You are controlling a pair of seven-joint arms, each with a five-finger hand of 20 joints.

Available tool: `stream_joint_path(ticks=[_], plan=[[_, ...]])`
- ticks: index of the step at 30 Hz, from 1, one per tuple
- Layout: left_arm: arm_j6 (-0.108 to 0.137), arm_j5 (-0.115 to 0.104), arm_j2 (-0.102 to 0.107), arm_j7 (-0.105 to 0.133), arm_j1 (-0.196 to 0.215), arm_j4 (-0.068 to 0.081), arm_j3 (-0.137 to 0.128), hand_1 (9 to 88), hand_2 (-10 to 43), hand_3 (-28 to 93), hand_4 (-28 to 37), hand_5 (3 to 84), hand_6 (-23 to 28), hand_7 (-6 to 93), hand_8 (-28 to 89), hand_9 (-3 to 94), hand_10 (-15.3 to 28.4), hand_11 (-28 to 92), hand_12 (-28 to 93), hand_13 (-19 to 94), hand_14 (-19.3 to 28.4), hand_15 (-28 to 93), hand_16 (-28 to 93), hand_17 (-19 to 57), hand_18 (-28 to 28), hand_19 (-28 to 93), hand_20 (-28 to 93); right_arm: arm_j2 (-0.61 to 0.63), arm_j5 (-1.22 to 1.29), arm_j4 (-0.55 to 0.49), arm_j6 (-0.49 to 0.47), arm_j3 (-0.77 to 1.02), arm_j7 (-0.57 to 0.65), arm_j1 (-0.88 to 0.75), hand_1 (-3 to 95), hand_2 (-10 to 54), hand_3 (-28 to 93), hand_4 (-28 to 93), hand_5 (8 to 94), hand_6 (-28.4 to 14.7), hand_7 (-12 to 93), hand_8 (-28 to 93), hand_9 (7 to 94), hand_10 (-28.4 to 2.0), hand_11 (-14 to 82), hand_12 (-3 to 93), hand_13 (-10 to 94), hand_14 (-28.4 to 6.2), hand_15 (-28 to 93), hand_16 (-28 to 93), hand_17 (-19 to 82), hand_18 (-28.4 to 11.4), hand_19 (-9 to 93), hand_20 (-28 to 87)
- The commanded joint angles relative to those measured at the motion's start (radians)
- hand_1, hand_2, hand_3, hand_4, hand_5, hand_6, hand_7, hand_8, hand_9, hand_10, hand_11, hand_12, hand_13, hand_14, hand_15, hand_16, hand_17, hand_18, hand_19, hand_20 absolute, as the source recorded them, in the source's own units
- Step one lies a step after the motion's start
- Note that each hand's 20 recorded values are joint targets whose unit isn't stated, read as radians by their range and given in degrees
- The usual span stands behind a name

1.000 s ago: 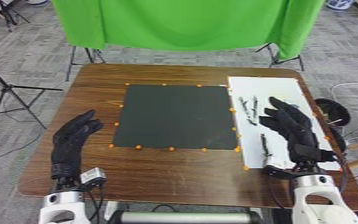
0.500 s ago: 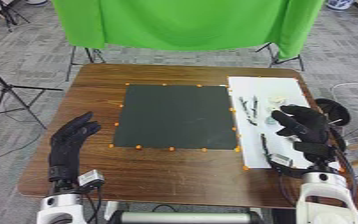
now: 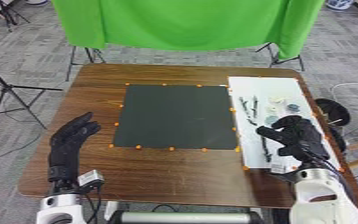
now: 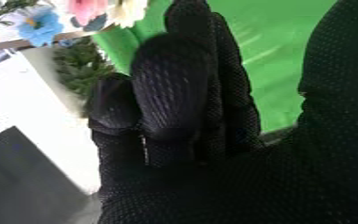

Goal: Arrange flowers

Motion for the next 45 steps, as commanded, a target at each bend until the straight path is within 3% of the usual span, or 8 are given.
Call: stream_joint_path(ticks=[1, 16, 31, 37, 40, 45], plan=[[-0.007, 0.005, 0.01, -0.016, 0.011, -0.002, -0.002, 33.3, -9.5, 67, -20.7, 49.6, 0.9, 18.8, -9, 49.2, 12.7, 27, 16, 42, 17.0, 31, 1, 14.1, 12.1, 12, 24, 0.031, -0.088, 0.004, -0.162, -0.073, 0.147, 0.099, 32.8, -9.5, 68, -22, 68.3, -4.0, 24, -7, 81.0, -13.4, 30.1, 24.8, 91, -3.5, 52, 32, 60, -13.8, 93, 48], [-0.023, 0.007, 0.032, -0.035, 0.011, -0.001, -0.013, 33.3, -9.5, 67, -20.3, 49.4, 1.1, 18.5, -8, 49.0, 12.7, 27, 16, 42, 17.0, 31, 1, 13.9, 12.2, 12, 24, 0.019, -0.13, 0.029, -0.208, -0.082, 0.192, 0.007, 36.7, -9.5, 69, -19, 69.4, -4.2, 24, -6, 82.1, -13.3, 28.7, 24.6, 92, -2.9, 51, 33, 62, -12.7, 93, 46], [-0.036, 0.012, 0.026, -0.042, 0.011, 0.0, -0.011, 33.3, -9.5, 67, -20.1, 49.2, 1.1, 18.2, -8, 48.7, 12.8, 27, 16, 42, 17.0, 31, 1, 13.9, 12.3, 12, 24, -0.001, -0.159, 0.083, -0.178, -0.118, 0.224, 0.015, 39.3, -9.5, 69, -16, 70.3, -3.8, 25, -6, 83.2, -12.9, 30.5, 25.6, 93, -2.1, 50, 33, 63, -11.5, 93, 45], [-0.037, 0.011, 0.024, -0.047, 0.014, -0.002, -0.011, 33.4, -9.5, 67, -20.3, 49.2, 1.1, 18.2, -8, 48.6, 12.8, 27, 16, 42, 17.1, 31, 1, 13.8, 12.3, 12, 24, -0.02, -0.159, 0.104, -0.161, -0.135, 0.237, 0.022, 50.2, -9.5, 62, -15, 70.9, -3.4, 24, 18, 87.1, -10.8, 24.5, 37.7, 94, -1.5, 51, 33, 65, -10.3, 93, 44], [-0.038, 0.012, 0.022, -0.051, 0.013, -0.003, -0.012, 33.4, -9.5, 67, -20.2, 49.2, 1.1, 18.1, -8, 48.5, 12.8, 27, 16, 42, 17.1, 31, 1, 13.8, 12.3, 12, 24, -0.029, -0.151, 0.117, -0.144, -0.143, 0.235, 0.024, 56.4, -9.5, 55, -11, 72.2, -2.6, 26, 22, 89.7, -9.9, 22.9, 42.6, 94, -1.2, 54, 30, 67, -9.5, 93, 42], [-0.039, 0.014, 0.017, -0.06, 0.014, -0.005, -0.008, 33.5, -9.5, 67, -20.0, 49.0, 1.3, 17.9, -8, 48.3, 12.8, 27, 16, 42, 17.1, 31, 1, 13.8, 12.3, 12, 24, -0.04, -0.104, 0.137, -0.128, -0.151, 0.239, 0.029, 59.0, -9.5, 56, -10, 73.2, -2.1, 29, 23, 91.1, -9.0, 25.0, 44.5, 94, -0.4, 56, 27, 69, -8.2, 93, 41]])
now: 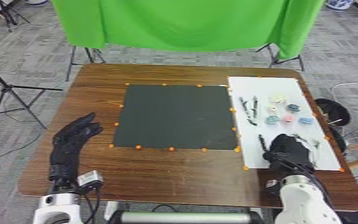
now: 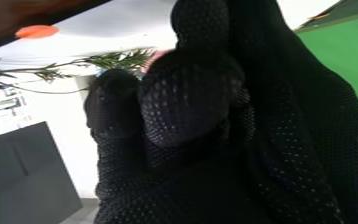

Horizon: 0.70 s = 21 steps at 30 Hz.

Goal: Arrange flowers

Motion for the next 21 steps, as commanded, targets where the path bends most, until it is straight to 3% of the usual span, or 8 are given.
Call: stream_joint_path(ticks=[1, 11, 21], plan=[[-0.015, 0.008, -0.013, -0.022, 0.013, -0.005, 0.003, 33.6, -9.5, 67, -20.0, 49.0, 1.3, 17.9, -8, 48.3, 12.8, 27, 16, 42, 17.1, 31, 1, 13.8, 12.3, 12, 24, -0.026, 0.057, 0.051, 0.012, -0.021, 0.019, -0.022, 59.5, -9.5, 56, -10, 73.3, -2.0, 29, 23, 91.4, -8.9, 25.1, 44.5, 94, -0.3, 57, 27, 70, -8.0, 92, 41], [-0.019, 0.011, -0.024, -0.028, 0.017, -0.007, 0.012, 33.5, -9.5, 67, -19.8, 48.7, 1.4, 17.8, -8, 48.1, 12.7, 27, 16, 41, 17.1, 31, 1, 13.7, 12.3, 12, 24, -0.012, 0.048, 0.101, 0.094, -0.046, -0.012, -0.018, 60.4, -9.5, 60, -3, 75.0, -3.3, 34, 22, 92.2, -9.2, 31.3, 42.1, 94, 0.9, 62, 22, 73, -6.6, 91, 41], [-0.021, 0.009, -0.023, -0.028, 0.014, -0.004, 0.015, 33.8, -9.5, 67, -19.6, 48.5, 1.4, 17.7, -8, 48.0, 12.8, 27, 16, 41, 17.1, 31, 1, 13.7, 12.3, 12, 24, 0.071, 0.031, 0.116, 0.153, -0.083, -0.069, 0.019, 58.1, -9.5, 63, 9, 66.3, -7.6, 55, 11, 88.9, -12.2, 43.0, 41.2, 94, 1.2, 68, 22, 74, -7.8, 93, 50]])
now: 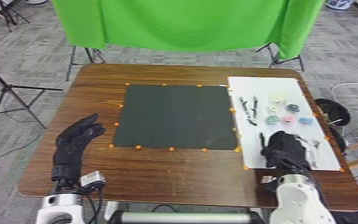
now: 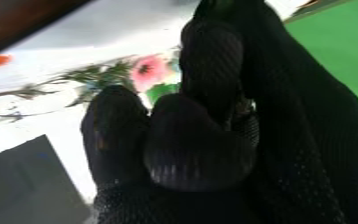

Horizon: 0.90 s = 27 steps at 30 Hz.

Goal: Arrange flowers

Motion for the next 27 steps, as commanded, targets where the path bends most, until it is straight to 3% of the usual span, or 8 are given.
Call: stream_joint_path(ticks=[1, 6, 13, 16, 18, 20, 21, 27], plan=[[-0.014, 0.004, -0.007, -0.01, 0.013, -0.002, 0.007, 33.8, -9.5, 67, -19.6, 48.5, 1.4, 17.7, -8, 48.0, 12.8, 27, 16, 41, 17.1, 31, 1, 13.7, 12.3, 12, 24, 0.062, 0.009, 0.064, 0.028, -0.033, -0.042, -0.019, 58.0, -9.5, 63, 9, 65.9, -7.9, 57, 10, 88.8, -12.3, 43.5, 41.0, 94, 1.1, 68, 22, 74, -8.0, 93, 50], [-0.011, 0.004, -0.008, -0.01, 0.016, -0.003, 0.007, 33.8, -9.5, 67, -19.6, 48.6, 1.4, 17.7, -8, 47.9, 12.8, 27, 16, 41, 17.1, 31, 1, 13.7, 12.3, 12, 24, 0.072, 0.025, 0.024, 0.051, -0.01, -0.05, -0.012, 58.2, -9.5, 63, 10, 65.3, -8.4, 59, 9, 88.8, -12.6, 44.6, 40.4, 94, 1.1, 69, 22, 75, -8.2, 93, 50], [-0.015, 0.005, -0.008, -0.013, 0.013, -0.003, 0.009, 33.8, -9.5, 67, -19.5, 48.5, 1.5, 17.6, -8, 47.8, 12.9, 27, 16, 41, 17.2, 31, 1, 13.8, 12.3, 12, 24, 0.067, 0.023, -0.003, -0.031, 0.022, -0.008, -0.018, 54.4, -9.5, 64, 10, 60.8, -6.1, 61, 11, 86.8, -11.4, 42.2, 41.2, 94, 0.8, 64, 25, 73, -6.9, 93, 48], [-0.016, 0.005, -0.011, -0.011, 0.02, -0.006, 0.006, 33.8, -9.5, 67, -19.5, 48.5, 1.5, 17.6, -8, 47.8, 12.9, 27, 16, 41, 17.2, 31, 1, 13.8, 12.3, 12, 24, 0.065, 0.04, -0.009, -0.032, 0.035, -0.007, -0.032, 48.6, -9.5, 61, 11, 61.8, -5.4, 53, 13, 84.5, -12.2, 40.5, 38.8, 94, -1.0, 59, 30, 72, -6.7, 93, 47], [-0.018, 0.005, -0.01, -0.017, 0.02, -0.006, 0.004, 33.7, -9.5, 67, -19.4, 48.4, 1.5, 17.6, -8, 47.8, 12.9, 27, 16, 41, 17.2, 31, 1, 13.8, 12.3, 12, 24, 0.062, 0.049, -0.027, -0.103, 0.05, 0.009, -0.043, 38.4, -9.5, 64, 7, 63.0, -6.2, 39, 12, 79.9, -15.6, 40.6, 30.0, 94, -2.5, 53, 34, 71, -7.2, 93, 47], [-0.022, 0.005, -0.009, -0.02, 0.018, -0.005, 0.004, 33.7, -9.5, 67, -19.5, 48.4, 1.5, 17.6, -8, 47.7, 12.9, 27, 16, 41, 17.2, 31, 1, 13.8, 12.3, 12, 24, 0.057, 0.059, -0.029, -0.116, 0.055, 0.01, -0.046, 32.3, -9.5, 67, 5, 63.4, -6.4, 37, -6, 78.0, -16.9, 38.3, 28.7, 93, -3.2, 52, 35, 70, -7.4, 93, 47], [-0.023, 0.005, -0.008, -0.018, 0.019, -0.005, 0.005, 33.7, -9.5, 67, -19.5, 48.4, 1.5, 17.5, -8, 47.7, 12.9, 27, 16, 41, 17.2, 31, 1, 13.8, 12.3, 12, 24, 0.057, 0.067, -0.034, -0.142, 0.058, 0.014, -0.048, 30.1, -9.5, 67, 5, 63.2, -6.6, 36, -9, 77.6, -17.2, 37.6, 28.5, 93, -3.3, 52, 35, 70, -7.6, 93, 47], [-0.03, 0.008, -0.009, -0.022, 0.015, -0.005, 0.005, 33.8, -9.5, 67, -19.3, 48.1, 1.6, 17.4, -8, 47.5, 12.9, 27, 16, 41, 17.2, 31, 1, 13.7, 12.3, 12, 24, 0.04, 0.09, -0.046, -0.204, 0.04, 0.04, -0.045, 28.0, -9.5, 66, 4, 62.5, -6.9, 31, -9, 76.7, -17.8, 35.2, 27.7, 93, -3.4, 52, 35, 70, -7.1, 92, 46]])
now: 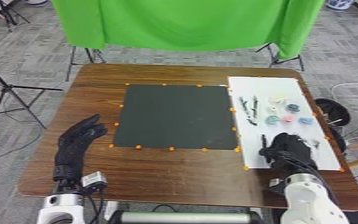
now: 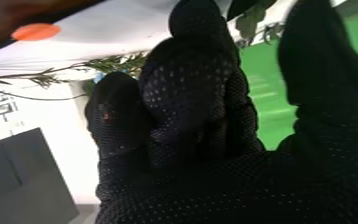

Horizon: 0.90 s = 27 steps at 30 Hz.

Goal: Arrange flowers

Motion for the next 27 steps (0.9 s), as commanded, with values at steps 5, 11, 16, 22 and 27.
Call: stream_joint_path(ticks=[5, 11, 16, 22, 27], plan=[[-0.019, 0.007, -0.008, -0.014, 0.017, -0.004, 0.001, 33.8, -9.5, 67, -19.3, 48.0, 1.6, 17.1, -8, 47.4, 12.9, 26, 16, 41, 17.1, 31, 1, 13.7, 12.4, 12, 24, -0.04, 0.029, -0.005, -0.106, -0.049, 0.057, -0.017, 36.5, -9.5, 67, 2, 62.2, -7.0, 34, -5, 80.5, -15.7, 36.4, 26.6, 94, -2.8, 52, 32, 71, -5.8, 91, 43], [-0.017, 0.006, -0.006, -0.014, 0.018, -0.005, 0.004, 34.0, -9.5, 66, -19.2, 48.0, 1.5, 17.2, -8, 47.3, 12.9, 26, 16, 41, 17.2, 31, 1, 13.8, 12.3, 12, 24, -0.065, 0.047, 0.008, -0.12, -0.077, 0.061, -0.023, 51.6, -9.5, 58, 7, 65.0, -6.6, 38, 19, 89.4, -13.1, 27.8, 32.9, 94, -1.9, 53, 25, 74, -3.4, 86, 41], [-0.026, 0.008, -0.005, -0.025, 0.013, -0.003, 0.003, 33.9, -9.5, 67, -19.2, 47.8, 1.6, 17.0, -8, 47.3, 13.0, 26, 16, 41, 17.2, 31, 1, 13.9, 12.3, 12, 24, -0.081, 0.077, 0.021, -0.136, -0.091, 0.07, -0.037, 55.7, -9.5, 59, 8, 66.5, -6.0, 40, 19, 91.9, -12.1, 23.5, 35.6, 94, -1.5, 55, 22, 76, -2.4, 83, 41], [-0.031, 0.009, -0.004, -0.03, 0.011, -0.003, 0.001, 33.9, -9.5, 67, -19.2, 47.6, 1.6, 16.9, -8, 47.1, 13.0, 26, 16, 41, 17.2, 31, 1, 13.9, 12.2, 11, 24, -0.086, 0.141, 0.038, -0.132, -0.088, 0.083, -0.028, 58.3, -9.5, 62, 10, 67.3, -6.6, 41, 18, 92.8, -11.8, 22.2, 37.4, 94, -1.3, 55, 21, 77, -1.8, 81, 43], [-0.035, 0.01, -0.006, -0.032, 0.011, -0.003, 0.001, 34.0, -9.5, 66, -19.2, 47.4, 1.6, 16.7, -8, 47.0, 12.9, 26, 16, 41, 17.3, 31, 1, 14.0, 12.2, 11, 24, -0.062, 0.12, 0.055, -0.017, -0.088, 0.04, -0.023, 58.4, -9.5, 62, 14, 67.5, -7.6, 45, 18, 91.4, -12.2, 26.6, 40.0, 94, -0.8, 57, 21, 78, -2.1, 79, 49]])
